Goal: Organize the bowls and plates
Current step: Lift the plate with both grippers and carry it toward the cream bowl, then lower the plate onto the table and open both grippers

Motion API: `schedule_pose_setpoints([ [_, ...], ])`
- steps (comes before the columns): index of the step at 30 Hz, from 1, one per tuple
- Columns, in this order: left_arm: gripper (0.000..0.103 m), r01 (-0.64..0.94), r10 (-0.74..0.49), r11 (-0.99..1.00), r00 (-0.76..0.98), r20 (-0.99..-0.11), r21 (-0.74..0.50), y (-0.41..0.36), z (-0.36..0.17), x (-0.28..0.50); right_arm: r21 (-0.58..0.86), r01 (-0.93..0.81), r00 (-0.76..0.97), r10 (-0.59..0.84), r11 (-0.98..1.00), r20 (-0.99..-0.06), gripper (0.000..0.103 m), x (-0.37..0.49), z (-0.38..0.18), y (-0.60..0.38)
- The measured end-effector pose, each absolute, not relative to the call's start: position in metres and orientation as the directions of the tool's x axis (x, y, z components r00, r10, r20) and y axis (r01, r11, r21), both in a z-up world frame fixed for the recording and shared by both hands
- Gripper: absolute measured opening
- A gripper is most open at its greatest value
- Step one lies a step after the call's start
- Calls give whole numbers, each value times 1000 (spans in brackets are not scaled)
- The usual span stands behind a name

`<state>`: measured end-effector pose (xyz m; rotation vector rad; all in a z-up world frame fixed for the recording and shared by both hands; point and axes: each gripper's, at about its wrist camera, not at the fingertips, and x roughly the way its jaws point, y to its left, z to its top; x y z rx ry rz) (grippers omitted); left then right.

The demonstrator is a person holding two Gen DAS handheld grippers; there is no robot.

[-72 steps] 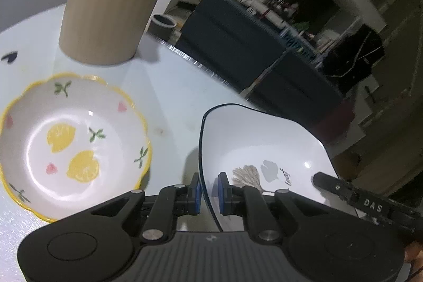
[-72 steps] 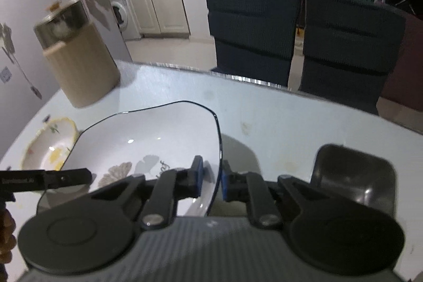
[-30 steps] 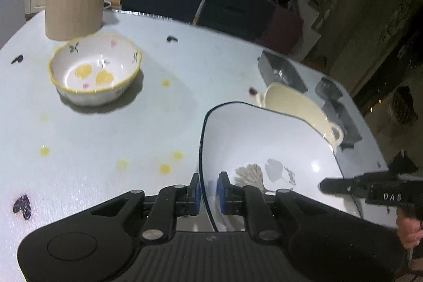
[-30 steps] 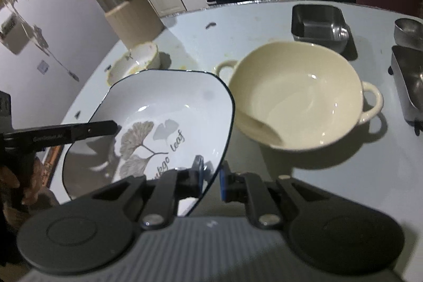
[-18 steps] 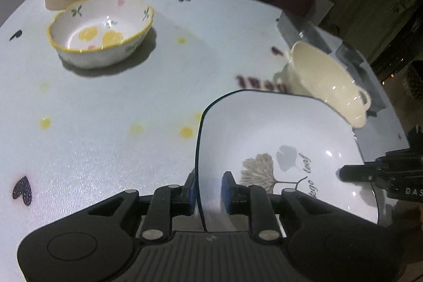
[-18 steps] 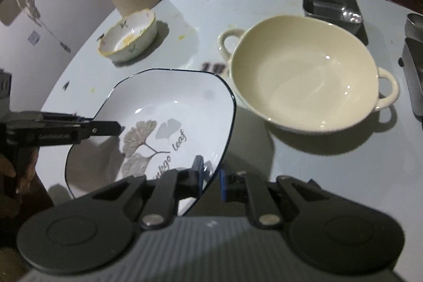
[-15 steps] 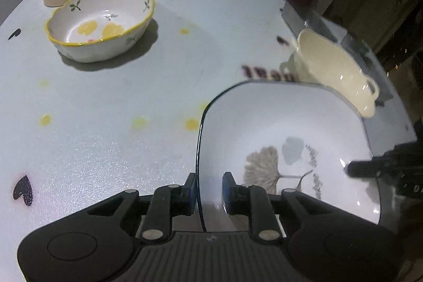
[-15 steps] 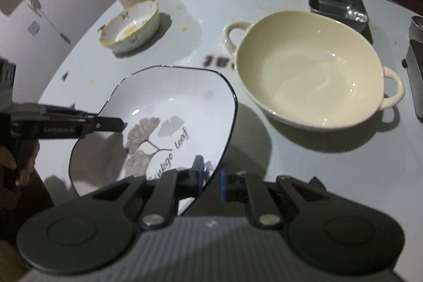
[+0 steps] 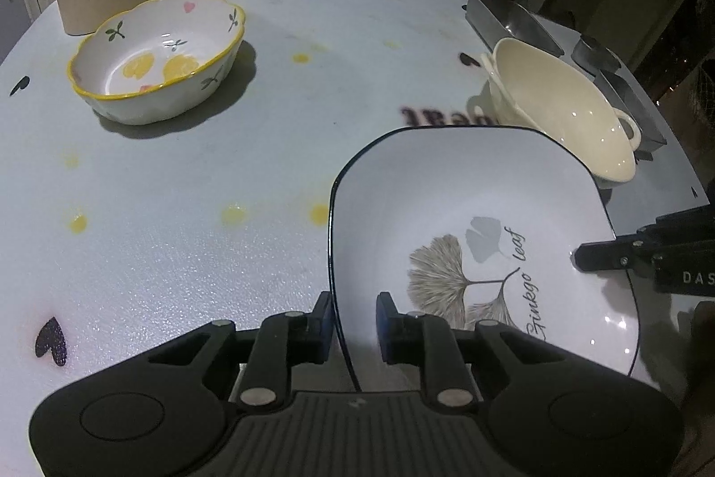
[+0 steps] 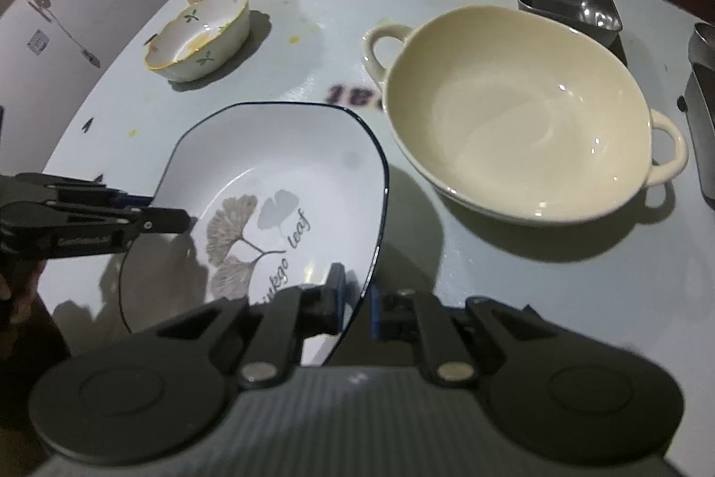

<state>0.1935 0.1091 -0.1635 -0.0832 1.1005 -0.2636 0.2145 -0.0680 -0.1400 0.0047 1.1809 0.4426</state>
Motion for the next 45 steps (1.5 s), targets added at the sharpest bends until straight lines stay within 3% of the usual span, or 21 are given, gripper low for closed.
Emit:
schedule_pose_setpoints([
  [32,18,168,-246,967,436,-866,-190,109,-157,193,243,-244,273,307,939,-912,18,225,-158,-63],
  [35,22,147,-244,969,434,-867,-199,112,-158,194,245,-238,274,307,940,-911,18,225,-158,-64],
  [38,30,136,-226,973,435,-872,-185,113,-158,194,253,-228,276,312,940,-909,19,224,-158,-65],
  [42,52,129,-222,975,435,-873,-184,113,-156,194,266,-217,288,322,939,-902,24,223,-158,-68],
  [44,67,127,-213,976,437,-874,-174,111,-154,192,265,-211,301,320,941,-898,48,223,-157,-69],
  [45,77,127,-207,978,441,-873,-168,110,-153,191,262,-210,310,318,942,-896,53,222,-156,-70],
])
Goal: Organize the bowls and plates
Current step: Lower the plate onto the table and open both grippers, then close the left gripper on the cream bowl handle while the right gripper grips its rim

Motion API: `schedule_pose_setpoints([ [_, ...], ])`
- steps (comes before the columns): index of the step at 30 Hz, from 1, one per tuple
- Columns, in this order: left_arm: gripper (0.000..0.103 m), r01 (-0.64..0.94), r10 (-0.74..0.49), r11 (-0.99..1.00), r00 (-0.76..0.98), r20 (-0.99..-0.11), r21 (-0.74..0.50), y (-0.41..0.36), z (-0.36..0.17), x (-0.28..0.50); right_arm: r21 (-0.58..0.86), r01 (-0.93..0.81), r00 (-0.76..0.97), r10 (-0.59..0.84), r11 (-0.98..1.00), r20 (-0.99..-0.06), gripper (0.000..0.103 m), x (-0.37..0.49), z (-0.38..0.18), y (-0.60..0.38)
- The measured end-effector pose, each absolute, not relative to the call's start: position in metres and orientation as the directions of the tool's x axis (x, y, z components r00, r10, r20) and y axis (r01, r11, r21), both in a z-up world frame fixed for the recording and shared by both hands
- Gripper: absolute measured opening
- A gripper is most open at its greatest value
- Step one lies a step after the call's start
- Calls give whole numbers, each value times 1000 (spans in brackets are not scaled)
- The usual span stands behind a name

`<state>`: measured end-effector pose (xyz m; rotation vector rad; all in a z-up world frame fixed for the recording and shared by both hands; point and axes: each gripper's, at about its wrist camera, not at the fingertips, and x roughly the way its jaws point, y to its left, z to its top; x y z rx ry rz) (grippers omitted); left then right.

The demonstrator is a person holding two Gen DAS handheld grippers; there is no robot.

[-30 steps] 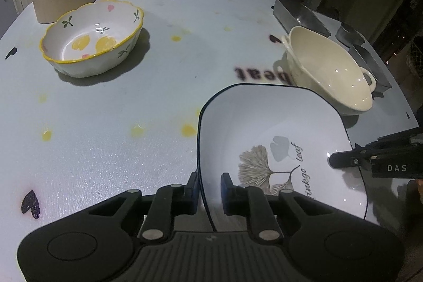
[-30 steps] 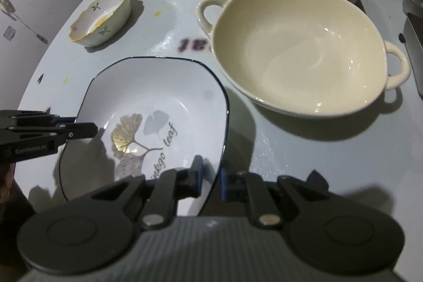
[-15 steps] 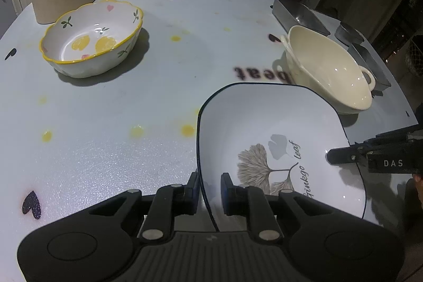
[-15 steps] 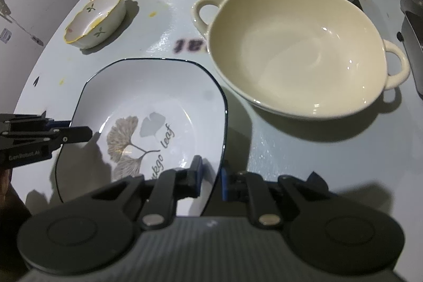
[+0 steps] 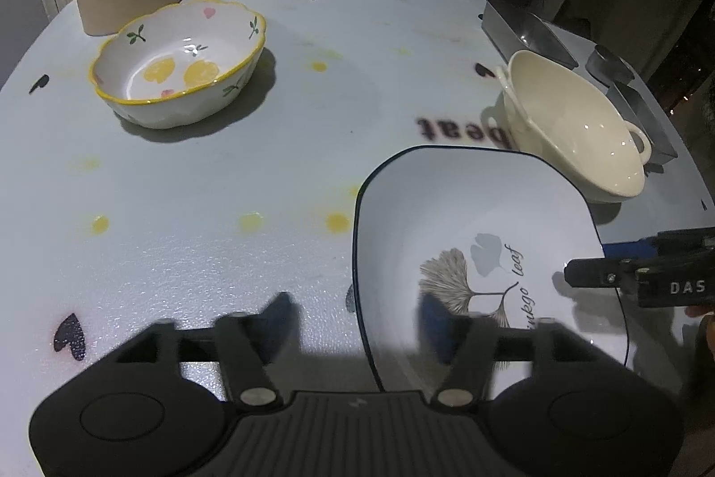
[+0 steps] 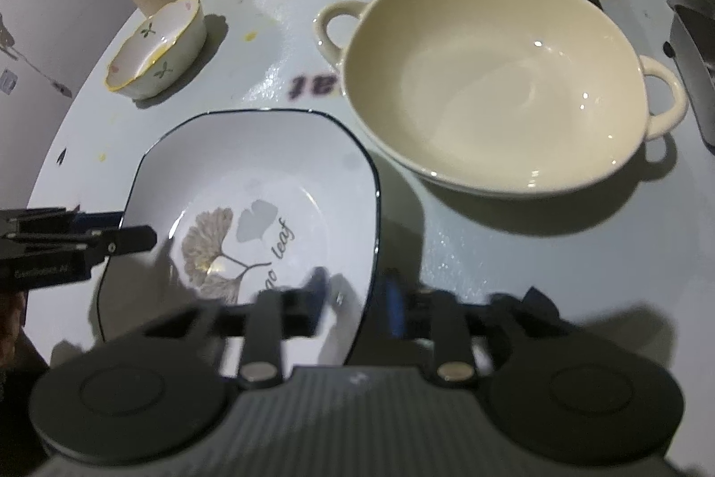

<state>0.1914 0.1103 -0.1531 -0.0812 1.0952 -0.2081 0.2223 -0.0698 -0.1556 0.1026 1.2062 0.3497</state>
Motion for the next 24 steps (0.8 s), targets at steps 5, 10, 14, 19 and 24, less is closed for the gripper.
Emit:
schedule_pose_setpoints([
  [5,98,112,-194,981,452,-871,-160,107,-149,189,274,-202,325,328,940,-887,87,220,-154,-77],
  [10,103,93,-175,984,480,-859,-149,98,-139,188,271,-202,358,328,941,-874,103,214,-151,-86],
  [14,103,114,-171,985,507,-845,-131,82,-131,187,252,-200,404,314,947,-859,103,209,-146,-95],
  [19,103,112,-162,986,532,-831,-120,66,-123,193,265,-182,438,319,947,-840,103,204,-136,-115],
  [24,103,114,-161,986,552,-818,-118,47,-114,203,277,-151,496,315,949,-809,103,205,-124,-136],
])
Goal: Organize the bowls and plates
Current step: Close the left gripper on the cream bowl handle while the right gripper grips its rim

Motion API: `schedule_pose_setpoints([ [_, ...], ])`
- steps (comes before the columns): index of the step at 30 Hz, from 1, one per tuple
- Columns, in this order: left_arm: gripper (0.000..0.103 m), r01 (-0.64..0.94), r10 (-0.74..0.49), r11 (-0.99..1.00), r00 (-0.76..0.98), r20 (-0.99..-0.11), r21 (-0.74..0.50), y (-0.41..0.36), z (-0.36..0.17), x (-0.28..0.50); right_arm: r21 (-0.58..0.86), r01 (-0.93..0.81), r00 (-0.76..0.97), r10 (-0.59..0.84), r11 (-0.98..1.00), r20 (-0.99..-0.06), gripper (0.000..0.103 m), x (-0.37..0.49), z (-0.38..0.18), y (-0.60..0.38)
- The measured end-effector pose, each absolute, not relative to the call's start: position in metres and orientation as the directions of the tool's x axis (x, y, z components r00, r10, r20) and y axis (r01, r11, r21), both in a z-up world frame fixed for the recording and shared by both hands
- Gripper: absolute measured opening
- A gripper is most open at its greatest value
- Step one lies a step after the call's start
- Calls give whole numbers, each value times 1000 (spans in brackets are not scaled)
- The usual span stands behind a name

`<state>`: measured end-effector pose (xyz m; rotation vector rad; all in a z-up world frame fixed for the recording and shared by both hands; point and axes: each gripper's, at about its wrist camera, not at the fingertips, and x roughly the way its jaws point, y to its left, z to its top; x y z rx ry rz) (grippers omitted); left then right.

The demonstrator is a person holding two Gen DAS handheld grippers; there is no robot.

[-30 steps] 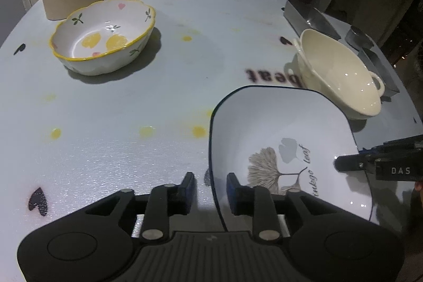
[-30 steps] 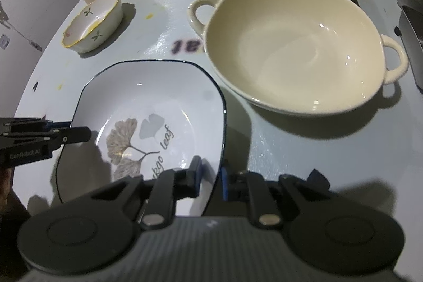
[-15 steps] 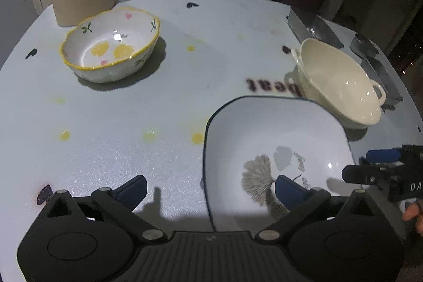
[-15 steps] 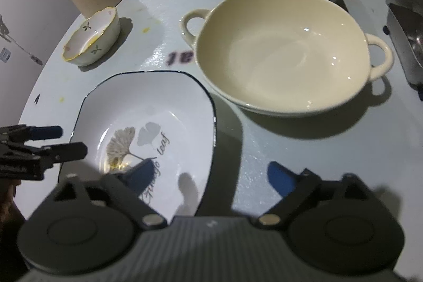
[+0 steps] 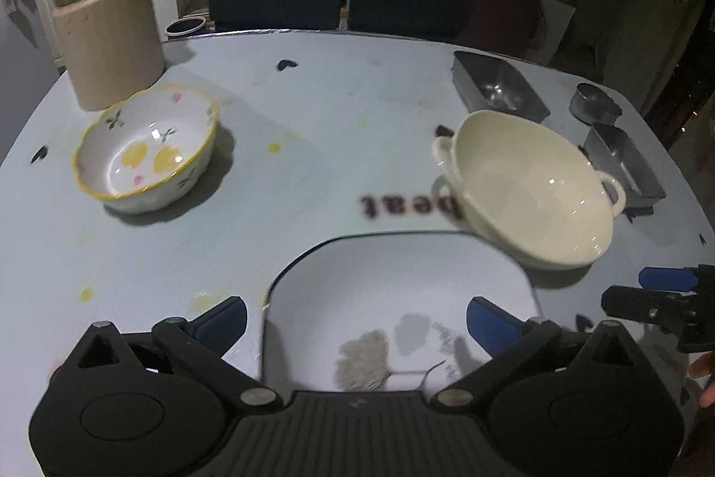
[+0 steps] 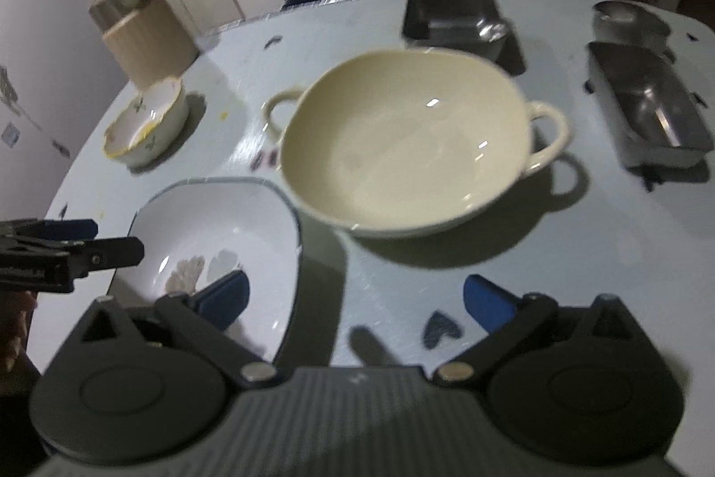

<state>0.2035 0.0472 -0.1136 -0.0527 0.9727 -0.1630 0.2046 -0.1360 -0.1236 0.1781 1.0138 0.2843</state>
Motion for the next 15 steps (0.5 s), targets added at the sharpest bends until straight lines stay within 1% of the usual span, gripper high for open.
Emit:
schedule_pose_setpoints([
  [8,103,119,-174,985,583,-793,-128,15,-109,224,282,-81,582,275,956,-765,103,214,-112,-176],
  [11,103,112,-184,983,613,-768,-147,3,-106,231,301,-43,607,264,953,-749,103,221,-110,-195],
  [15,103,117,-207,978,652,-729,-173,-12,-101,242,288,-1,634,223,958,-741,103,233,-111,-213],
])
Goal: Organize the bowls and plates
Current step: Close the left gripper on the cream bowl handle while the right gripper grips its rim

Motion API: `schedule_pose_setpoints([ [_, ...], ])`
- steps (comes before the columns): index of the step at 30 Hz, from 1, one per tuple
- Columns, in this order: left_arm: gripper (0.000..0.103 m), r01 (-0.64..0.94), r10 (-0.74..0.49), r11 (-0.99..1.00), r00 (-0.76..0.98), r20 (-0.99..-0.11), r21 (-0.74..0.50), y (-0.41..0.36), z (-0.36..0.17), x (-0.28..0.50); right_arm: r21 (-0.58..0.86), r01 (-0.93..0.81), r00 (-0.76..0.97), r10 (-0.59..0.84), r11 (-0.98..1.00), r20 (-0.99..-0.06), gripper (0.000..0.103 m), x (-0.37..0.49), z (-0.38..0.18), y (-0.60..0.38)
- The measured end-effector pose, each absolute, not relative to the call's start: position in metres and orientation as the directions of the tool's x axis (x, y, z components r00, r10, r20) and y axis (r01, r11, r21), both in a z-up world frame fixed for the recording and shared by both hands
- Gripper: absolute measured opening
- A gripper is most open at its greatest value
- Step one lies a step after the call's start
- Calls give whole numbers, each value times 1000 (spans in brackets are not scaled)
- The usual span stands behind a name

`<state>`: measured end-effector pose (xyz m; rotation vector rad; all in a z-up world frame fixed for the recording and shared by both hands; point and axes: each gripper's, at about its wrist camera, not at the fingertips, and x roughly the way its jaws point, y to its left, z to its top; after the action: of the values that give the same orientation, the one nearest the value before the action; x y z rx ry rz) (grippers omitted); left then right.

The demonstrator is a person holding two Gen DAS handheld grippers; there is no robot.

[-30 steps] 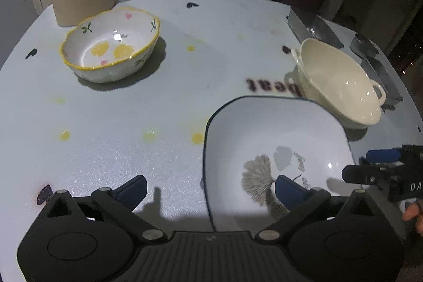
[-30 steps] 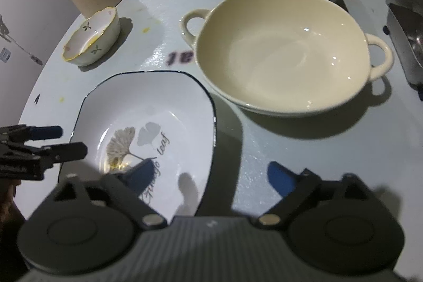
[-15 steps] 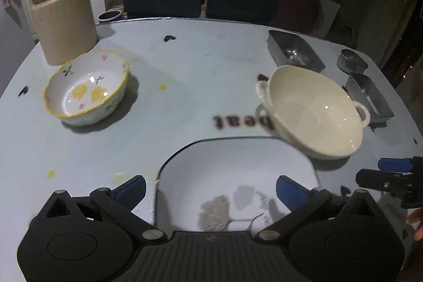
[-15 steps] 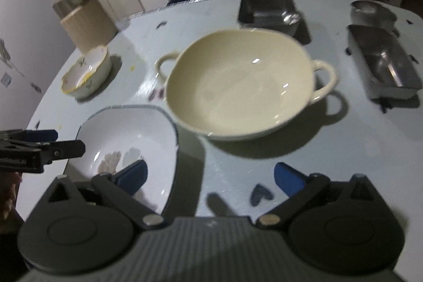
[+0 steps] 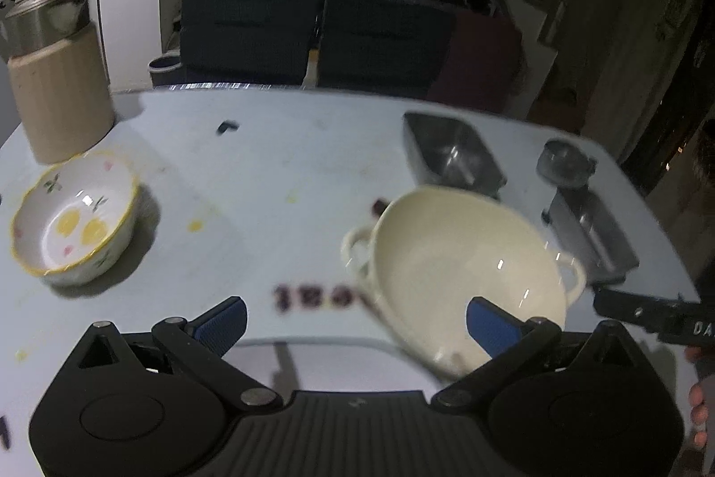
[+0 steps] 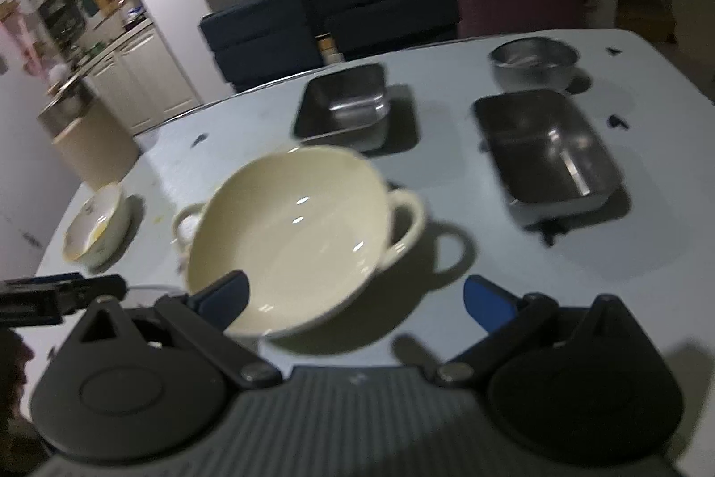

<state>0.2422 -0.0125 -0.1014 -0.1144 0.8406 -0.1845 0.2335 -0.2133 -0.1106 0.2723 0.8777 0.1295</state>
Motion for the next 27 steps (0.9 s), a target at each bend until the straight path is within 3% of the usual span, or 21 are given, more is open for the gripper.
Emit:
schedule_pose_setpoints([
  [6,92,113,-224,973,663,-714,-201,-27,-106,269,302,34,627,215,953,-748,102,256,-112,-234],
  [9,86,96,-203,978,657,-726,-186,-30,-112,280,347,50,612,246,937,-752,95,268,-115,-243],
  [17,67,46,-177,981,622,-762,-190,-24,-129,305,392,98,555,277,915,-785,64,291,-137,-251],
  [21,55,46,-216,971,585,-782,-234,-21,-138,315,407,108,547,287,907,-786,64,300,-145,-252],
  [27,43,66,-208,976,552,-807,-207,-23,-148,324,391,97,508,292,915,-810,61,308,-151,-243],
])
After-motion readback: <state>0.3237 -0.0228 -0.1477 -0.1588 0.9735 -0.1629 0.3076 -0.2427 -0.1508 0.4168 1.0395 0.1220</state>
